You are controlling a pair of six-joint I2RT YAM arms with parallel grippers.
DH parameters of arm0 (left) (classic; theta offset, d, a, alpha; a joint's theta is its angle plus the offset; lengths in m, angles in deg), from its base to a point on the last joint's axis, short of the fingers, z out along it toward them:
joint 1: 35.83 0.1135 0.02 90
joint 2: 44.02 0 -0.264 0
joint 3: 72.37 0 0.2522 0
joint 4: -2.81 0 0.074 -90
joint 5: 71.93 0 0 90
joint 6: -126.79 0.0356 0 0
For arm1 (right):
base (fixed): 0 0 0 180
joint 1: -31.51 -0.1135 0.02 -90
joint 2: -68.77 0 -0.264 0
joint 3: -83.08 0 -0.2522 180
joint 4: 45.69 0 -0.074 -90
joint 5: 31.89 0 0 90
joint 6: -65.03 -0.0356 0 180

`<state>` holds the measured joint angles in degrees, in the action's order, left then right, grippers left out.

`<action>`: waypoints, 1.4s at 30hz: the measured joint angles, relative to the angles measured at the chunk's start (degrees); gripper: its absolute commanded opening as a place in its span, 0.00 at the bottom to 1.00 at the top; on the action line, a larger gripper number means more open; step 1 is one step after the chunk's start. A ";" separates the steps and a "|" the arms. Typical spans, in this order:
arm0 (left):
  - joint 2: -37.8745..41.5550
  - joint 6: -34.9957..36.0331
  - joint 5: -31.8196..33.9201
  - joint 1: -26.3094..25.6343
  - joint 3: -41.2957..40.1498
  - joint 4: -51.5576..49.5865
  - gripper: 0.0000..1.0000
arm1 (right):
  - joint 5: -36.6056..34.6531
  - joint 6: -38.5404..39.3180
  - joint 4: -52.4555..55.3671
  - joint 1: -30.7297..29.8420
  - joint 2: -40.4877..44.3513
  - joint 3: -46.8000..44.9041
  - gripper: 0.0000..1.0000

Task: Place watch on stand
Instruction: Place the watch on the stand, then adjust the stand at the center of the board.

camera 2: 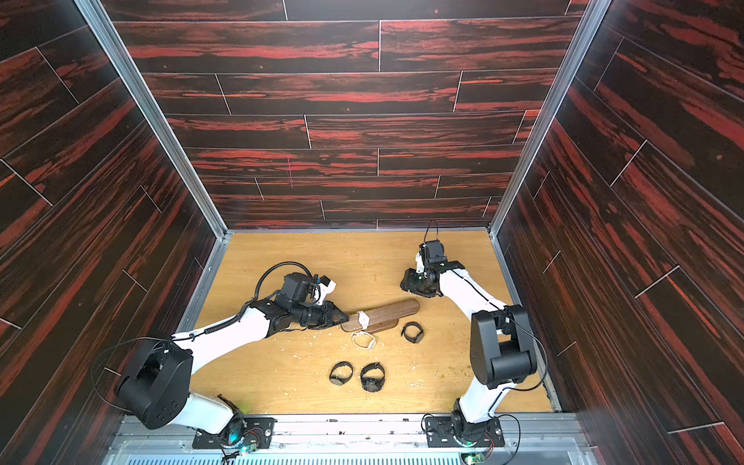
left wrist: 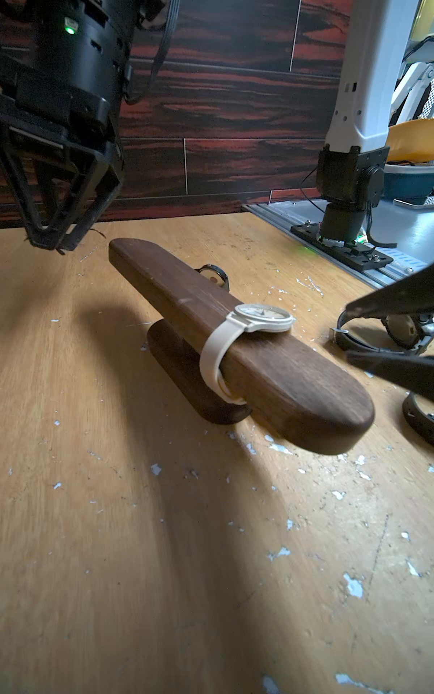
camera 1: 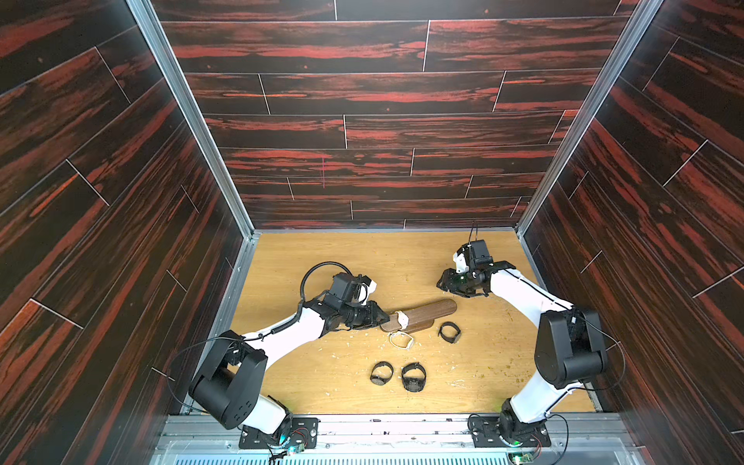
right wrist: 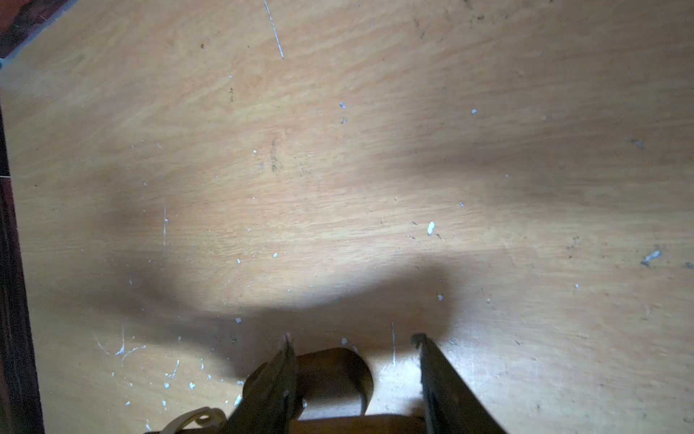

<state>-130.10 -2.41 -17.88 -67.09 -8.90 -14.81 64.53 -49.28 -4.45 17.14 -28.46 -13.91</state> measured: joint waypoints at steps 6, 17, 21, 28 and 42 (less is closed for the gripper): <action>-0.87 -0.55 -1.09 0.00 1.22 0.96 0.22 | -0.04 -0.07 -0.39 0.00 3.13 -4.61 0.55; -2.43 -2.51 -2.89 0.00 3.43 3.61 0.22 | 0.33 -0.72 0.37 -0.04 10.12 -11.10 0.55; -3.02 -3.06 -3.23 0.00 3.45 4.24 0.22 | 0.46 -1.16 0.85 -0.57 12.26 -12.37 0.55; -4.00 -3.72 -3.87 0.00 3.45 5.18 0.22 | 0.83 -2.32 2.01 -1.46 14.56 -14.32 0.55; -5.88 -3.08 -3.76 -0.48 3.34 4.70 0.21 | 0.87 -3.76 2.29 -2.97 15.61 -16.59 0.55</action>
<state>-135.98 -5.49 -21.64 -67.57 -5.55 -10.11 65.40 -53.04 -2.15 14.17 -12.85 -30.50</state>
